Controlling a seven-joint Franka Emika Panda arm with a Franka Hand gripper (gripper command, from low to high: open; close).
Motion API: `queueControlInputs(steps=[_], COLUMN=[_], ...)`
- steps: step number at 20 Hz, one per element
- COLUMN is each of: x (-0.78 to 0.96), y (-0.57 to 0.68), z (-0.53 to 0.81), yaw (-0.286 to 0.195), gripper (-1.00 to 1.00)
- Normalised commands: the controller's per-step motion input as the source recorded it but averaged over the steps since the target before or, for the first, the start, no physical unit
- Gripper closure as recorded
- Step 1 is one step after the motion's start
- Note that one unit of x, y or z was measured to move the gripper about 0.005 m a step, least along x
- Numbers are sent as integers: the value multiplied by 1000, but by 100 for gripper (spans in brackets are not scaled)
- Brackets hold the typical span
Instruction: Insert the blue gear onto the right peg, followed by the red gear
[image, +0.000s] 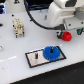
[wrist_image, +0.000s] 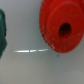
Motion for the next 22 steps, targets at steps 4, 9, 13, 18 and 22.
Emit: queueControlInputs(steps=[4, 9, 13, 18, 22], x=[-85, -240, -229, -132, -22], y=[-37, -7, 25, 7, 2], z=[-225, -146, -53, 6, 125], yaw=[0, 0, 0, 0, 0], gripper=[-100, 100, 100, 100, 100])
